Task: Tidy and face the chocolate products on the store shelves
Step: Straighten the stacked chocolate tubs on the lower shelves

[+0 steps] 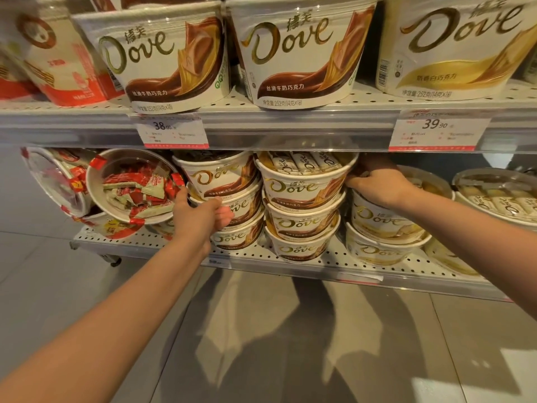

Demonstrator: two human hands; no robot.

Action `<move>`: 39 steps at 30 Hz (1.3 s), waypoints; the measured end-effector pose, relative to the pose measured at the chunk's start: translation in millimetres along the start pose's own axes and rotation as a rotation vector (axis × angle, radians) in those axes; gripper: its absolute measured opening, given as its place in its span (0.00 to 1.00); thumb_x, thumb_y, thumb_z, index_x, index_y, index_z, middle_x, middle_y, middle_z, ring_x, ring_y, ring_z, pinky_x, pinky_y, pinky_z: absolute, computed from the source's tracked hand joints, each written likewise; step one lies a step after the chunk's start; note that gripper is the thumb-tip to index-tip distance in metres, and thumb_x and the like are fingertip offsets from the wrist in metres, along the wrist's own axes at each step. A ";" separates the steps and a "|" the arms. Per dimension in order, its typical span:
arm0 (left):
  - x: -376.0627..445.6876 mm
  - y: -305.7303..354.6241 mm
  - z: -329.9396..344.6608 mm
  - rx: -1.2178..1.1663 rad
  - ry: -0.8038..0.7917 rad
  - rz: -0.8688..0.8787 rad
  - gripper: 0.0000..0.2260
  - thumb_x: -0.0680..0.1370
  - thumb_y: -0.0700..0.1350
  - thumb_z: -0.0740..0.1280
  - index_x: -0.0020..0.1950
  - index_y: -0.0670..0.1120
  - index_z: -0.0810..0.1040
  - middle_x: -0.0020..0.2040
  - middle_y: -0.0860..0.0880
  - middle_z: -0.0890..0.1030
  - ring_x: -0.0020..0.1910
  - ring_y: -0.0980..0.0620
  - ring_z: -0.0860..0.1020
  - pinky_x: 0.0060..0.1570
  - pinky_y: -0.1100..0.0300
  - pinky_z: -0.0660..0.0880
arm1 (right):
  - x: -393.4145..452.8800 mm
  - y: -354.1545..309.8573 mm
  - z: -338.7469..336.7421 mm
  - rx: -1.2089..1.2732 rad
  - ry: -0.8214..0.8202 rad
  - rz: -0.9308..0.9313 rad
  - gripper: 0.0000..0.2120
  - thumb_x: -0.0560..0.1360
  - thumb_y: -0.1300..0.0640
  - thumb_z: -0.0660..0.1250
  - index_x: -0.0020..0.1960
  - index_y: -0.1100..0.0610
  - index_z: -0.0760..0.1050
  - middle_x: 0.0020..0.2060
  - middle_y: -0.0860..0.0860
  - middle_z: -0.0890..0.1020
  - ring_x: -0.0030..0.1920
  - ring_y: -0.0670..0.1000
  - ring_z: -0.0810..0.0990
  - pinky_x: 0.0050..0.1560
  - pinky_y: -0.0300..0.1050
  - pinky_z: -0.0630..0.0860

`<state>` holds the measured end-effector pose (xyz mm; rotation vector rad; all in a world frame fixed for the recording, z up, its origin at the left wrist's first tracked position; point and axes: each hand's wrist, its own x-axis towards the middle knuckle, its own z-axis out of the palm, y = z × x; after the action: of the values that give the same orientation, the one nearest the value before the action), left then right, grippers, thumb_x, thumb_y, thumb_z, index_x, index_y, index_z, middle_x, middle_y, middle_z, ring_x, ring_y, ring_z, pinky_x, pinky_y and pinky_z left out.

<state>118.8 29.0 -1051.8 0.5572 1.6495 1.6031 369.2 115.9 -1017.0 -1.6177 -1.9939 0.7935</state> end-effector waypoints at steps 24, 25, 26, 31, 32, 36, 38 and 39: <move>-21.8 -25.9 11.2 -0.150 -0.023 -0.088 0.08 0.80 0.45 0.60 0.55 0.41 0.69 0.29 0.47 0.72 0.28 0.52 0.72 0.31 0.60 0.71 | -3.5 19.1 13.0 -0.537 -0.003 -0.319 0.31 0.66 0.37 0.70 0.64 0.51 0.72 0.53 0.51 0.81 0.52 0.53 0.79 0.44 0.41 0.69; -31.5 -28.3 14.8 -0.141 -0.095 -0.135 0.10 0.80 0.44 0.61 0.57 0.41 0.69 0.30 0.46 0.73 0.30 0.51 0.74 0.33 0.58 0.73 | -3.6 19.5 13.3 -0.537 0.009 -0.327 0.30 0.66 0.37 0.70 0.63 0.51 0.73 0.51 0.51 0.82 0.50 0.52 0.79 0.43 0.41 0.69; -38.4 -29.6 19.0 -0.095 -0.170 -0.175 0.11 0.79 0.43 0.63 0.59 0.39 0.70 0.34 0.44 0.75 0.34 0.49 0.77 0.36 0.56 0.76 | -3.1 20.2 13.7 -0.532 0.022 -0.332 0.30 0.65 0.37 0.71 0.62 0.51 0.74 0.50 0.50 0.82 0.49 0.51 0.79 0.43 0.40 0.69; -39.1 -24.9 38.6 0.081 -0.386 -0.169 0.20 0.73 0.43 0.71 0.59 0.34 0.72 0.45 0.39 0.81 0.41 0.46 0.84 0.39 0.58 0.80 | -1.8 22.1 13.9 -0.423 0.000 -0.321 0.32 0.62 0.38 0.74 0.62 0.51 0.74 0.57 0.49 0.80 0.56 0.52 0.78 0.52 0.44 0.74; -37.8 -22.6 41.8 0.090 -0.388 -0.153 0.19 0.73 0.42 0.71 0.58 0.33 0.73 0.45 0.39 0.82 0.42 0.46 0.84 0.40 0.58 0.80 | -2.4 21.6 12.3 -0.380 -0.007 -0.309 0.32 0.62 0.39 0.75 0.62 0.51 0.74 0.58 0.49 0.79 0.57 0.51 0.77 0.53 0.43 0.73; -31.2 -18.3 48.7 0.067 -0.360 -0.178 0.12 0.76 0.40 0.68 0.54 0.33 0.73 0.43 0.40 0.80 0.43 0.46 0.83 0.40 0.60 0.80 | 0.0 24.2 4.6 -0.284 -0.062 -0.278 0.23 0.65 0.49 0.76 0.56 0.56 0.77 0.56 0.51 0.79 0.56 0.52 0.75 0.50 0.41 0.69; -30.1 -18.1 51.0 0.047 -0.350 -0.191 0.06 0.77 0.39 0.66 0.48 0.35 0.74 0.39 0.41 0.80 0.42 0.47 0.83 0.42 0.60 0.80 | -1.2 23.6 0.7 -0.249 -0.108 -0.267 0.18 0.67 0.54 0.74 0.55 0.56 0.77 0.55 0.50 0.79 0.57 0.52 0.75 0.50 0.41 0.67; -29.8 -18.1 52.0 0.050 -0.337 -0.187 0.06 0.78 0.39 0.65 0.45 0.36 0.74 0.37 0.42 0.80 0.41 0.48 0.82 0.43 0.60 0.80 | -2.3 22.6 -0.8 -0.220 -0.128 -0.259 0.17 0.69 0.58 0.73 0.56 0.56 0.76 0.55 0.50 0.78 0.57 0.52 0.75 0.51 0.40 0.66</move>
<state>180.3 37.8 -1059.3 0.6401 1.4448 1.2581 386.5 117.1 -1031.7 -1.4091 -2.3934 0.6103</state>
